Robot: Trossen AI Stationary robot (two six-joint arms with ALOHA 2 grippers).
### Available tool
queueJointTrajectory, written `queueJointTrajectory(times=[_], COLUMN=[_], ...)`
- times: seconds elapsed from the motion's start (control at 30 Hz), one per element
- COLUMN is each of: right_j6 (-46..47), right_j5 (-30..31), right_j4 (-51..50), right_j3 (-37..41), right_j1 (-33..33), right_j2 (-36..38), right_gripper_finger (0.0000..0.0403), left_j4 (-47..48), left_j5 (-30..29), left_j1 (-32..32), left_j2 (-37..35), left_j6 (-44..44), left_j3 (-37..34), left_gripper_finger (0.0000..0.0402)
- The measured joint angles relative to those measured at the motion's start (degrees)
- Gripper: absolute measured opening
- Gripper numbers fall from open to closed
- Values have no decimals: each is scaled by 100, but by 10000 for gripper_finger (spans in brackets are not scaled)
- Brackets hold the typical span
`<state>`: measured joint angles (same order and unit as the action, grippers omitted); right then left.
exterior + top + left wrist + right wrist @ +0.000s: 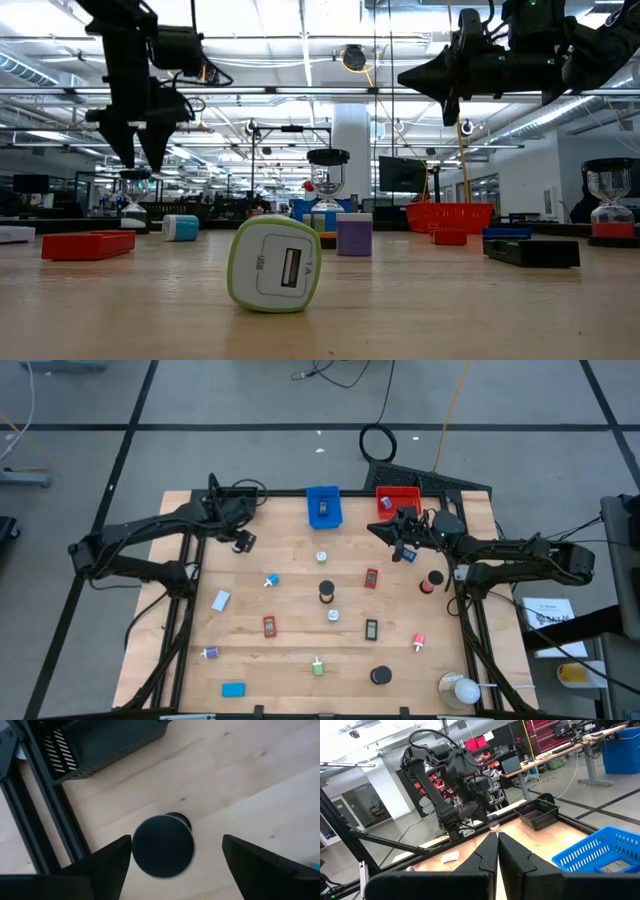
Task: Pick & Place Office items
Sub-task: Put the white hourglass into the black basket
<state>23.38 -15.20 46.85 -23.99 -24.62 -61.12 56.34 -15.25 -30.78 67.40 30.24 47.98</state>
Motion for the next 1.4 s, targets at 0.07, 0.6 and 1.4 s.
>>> queueJointTrajectory(times=[0.07, 0.6, 1.4], right_j6=[-2, -4, -175], right_j5=[2, 2, 2], right_j4=[1, 2, 3], right_j3=[0, 0, 0], right_j1=[0, 0, 0], right_j2=[0, 0, 0], right_gripper_finger=[6, 6, 6], left_j4=[-114, -972, -345], left_j5=[0, 311, 322], left_j1=[-96, -277, -2448], left_j2=[2, 0, 956], left_j6=[-20, -196, 152], left_j3=[-152, -813, 1443], left_gripper_finger=[309, 230, 207])
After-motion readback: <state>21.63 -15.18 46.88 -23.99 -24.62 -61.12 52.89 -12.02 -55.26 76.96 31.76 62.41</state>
